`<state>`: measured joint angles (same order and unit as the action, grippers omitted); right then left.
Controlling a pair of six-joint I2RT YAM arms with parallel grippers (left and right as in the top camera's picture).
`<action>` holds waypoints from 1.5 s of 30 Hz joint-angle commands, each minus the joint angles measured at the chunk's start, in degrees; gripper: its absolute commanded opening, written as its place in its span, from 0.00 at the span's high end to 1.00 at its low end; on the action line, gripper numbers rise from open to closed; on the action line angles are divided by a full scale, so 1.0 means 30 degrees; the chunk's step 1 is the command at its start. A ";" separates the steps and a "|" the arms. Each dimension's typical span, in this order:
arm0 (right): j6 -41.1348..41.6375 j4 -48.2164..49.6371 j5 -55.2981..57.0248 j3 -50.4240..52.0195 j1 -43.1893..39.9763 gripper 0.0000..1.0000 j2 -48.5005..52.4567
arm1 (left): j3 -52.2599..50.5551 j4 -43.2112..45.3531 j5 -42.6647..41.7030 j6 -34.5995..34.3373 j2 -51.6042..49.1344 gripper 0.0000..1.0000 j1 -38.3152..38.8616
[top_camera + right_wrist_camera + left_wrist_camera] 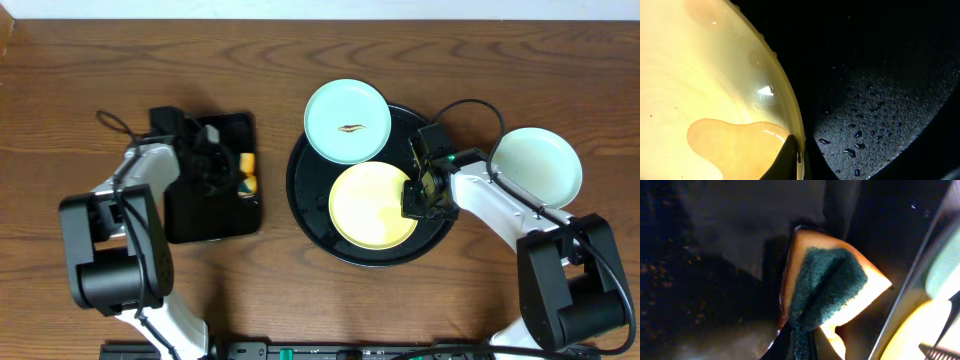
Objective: Clean dirty plates on tray and stack at the side
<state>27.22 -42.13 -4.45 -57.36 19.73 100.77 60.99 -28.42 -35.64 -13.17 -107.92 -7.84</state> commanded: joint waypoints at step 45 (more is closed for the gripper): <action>-0.0015 -0.0182 0.0539 0.0393 0.0073 0.97 0.0240 | 0.0743 -0.4648 1.1271 -0.0583 0.4488 0.91 0.1603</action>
<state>27.20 -42.17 -4.34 -57.36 19.73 100.77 62.61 -42.24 -3.66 -13.96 -94.50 -3.55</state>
